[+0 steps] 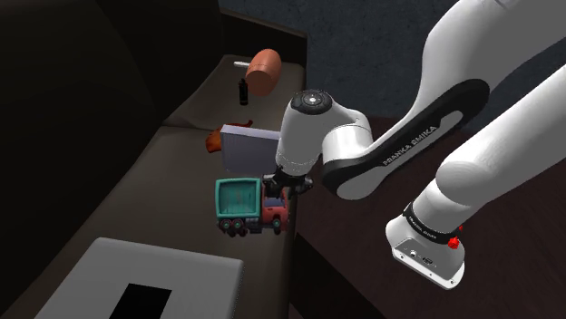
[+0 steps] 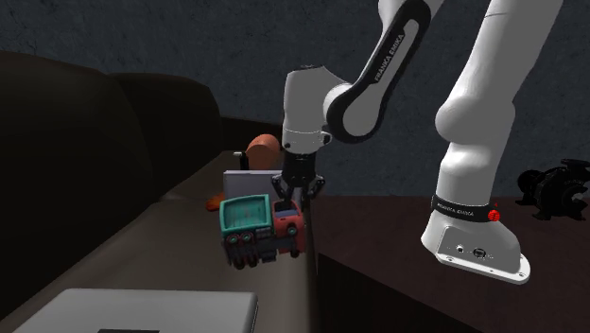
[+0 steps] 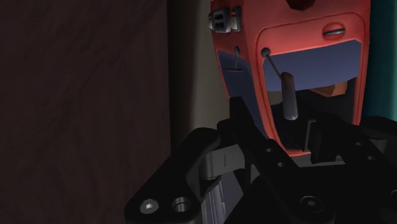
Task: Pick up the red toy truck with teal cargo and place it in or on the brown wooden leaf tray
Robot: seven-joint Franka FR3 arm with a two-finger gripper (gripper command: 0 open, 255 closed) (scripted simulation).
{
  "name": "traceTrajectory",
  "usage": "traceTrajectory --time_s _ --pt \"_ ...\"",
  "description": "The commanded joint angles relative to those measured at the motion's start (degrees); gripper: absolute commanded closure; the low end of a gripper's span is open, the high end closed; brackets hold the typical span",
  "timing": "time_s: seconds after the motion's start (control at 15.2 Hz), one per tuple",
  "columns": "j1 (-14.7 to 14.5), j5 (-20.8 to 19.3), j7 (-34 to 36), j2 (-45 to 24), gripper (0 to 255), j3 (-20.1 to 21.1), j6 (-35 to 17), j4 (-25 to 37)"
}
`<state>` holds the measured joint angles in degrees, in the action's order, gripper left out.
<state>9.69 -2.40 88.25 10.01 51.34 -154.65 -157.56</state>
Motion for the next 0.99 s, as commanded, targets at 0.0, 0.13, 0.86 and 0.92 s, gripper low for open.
traceTrajectory --time_s 0.0,0.13,0.86,0.92 --pt "-2.47 3.97 -3.02 2.45 255 -1.84 2.01 0.36" --pt "-1.09 2.59 -3.82 1.56 255 -2.56 2.09 1.23" --pt "11.57 -15.46 -7.27 -13.04 255 -8.65 5.13 15.52" --pt "12.09 -16.76 -7.58 -14.51 255 -9.34 5.73 17.2"
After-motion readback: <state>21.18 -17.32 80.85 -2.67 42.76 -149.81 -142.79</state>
